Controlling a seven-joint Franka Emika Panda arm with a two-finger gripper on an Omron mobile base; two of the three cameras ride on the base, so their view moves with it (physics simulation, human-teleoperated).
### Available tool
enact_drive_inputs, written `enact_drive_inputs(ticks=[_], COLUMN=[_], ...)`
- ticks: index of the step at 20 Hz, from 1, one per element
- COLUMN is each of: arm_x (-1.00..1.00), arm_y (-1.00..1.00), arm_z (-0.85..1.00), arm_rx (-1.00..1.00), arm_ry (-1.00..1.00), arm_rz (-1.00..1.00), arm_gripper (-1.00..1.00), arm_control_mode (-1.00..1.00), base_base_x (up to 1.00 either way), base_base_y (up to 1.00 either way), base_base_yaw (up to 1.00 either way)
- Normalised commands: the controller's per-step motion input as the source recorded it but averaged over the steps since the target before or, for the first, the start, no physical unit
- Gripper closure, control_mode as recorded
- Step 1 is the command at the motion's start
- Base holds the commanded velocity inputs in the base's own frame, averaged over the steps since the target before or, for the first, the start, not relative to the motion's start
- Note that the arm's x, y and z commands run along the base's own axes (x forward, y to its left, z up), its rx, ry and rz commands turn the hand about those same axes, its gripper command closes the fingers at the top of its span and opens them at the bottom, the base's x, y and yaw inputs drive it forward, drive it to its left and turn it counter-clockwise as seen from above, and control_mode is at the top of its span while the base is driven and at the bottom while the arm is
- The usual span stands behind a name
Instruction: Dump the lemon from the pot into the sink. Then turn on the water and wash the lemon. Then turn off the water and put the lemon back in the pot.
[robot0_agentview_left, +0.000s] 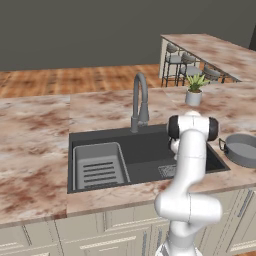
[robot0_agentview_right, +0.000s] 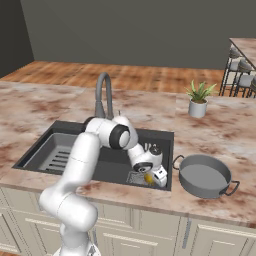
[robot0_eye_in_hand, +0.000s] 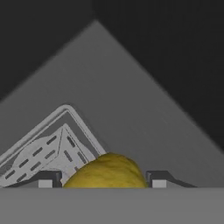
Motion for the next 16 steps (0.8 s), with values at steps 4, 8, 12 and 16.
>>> enact_drive_inputs(ticks=[4,8,12,16], arm_x=[-0.11,-0.06,-0.06,-0.14], arm_y=[0.00,0.00,0.15,0.32], arm_z=[0.77,0.85,0.92,0.88], arm_rx=[0.00,-0.02,-0.03,-0.03], arm_ry=[-0.11,-0.06,-0.01,0.00], arm_rz=[0.00,0.00,-0.01,-0.05], arm_gripper=[1.00,1.00,1.00,1.00], arm_control_mode=[-1.00,-1.00,-1.00,-1.00], base_base_x=[0.00,0.00,0.00,0.00], base_base_y=[0.00,0.00,0.00,0.00], base_base_yaw=[0.00,0.00,0.00,0.00])
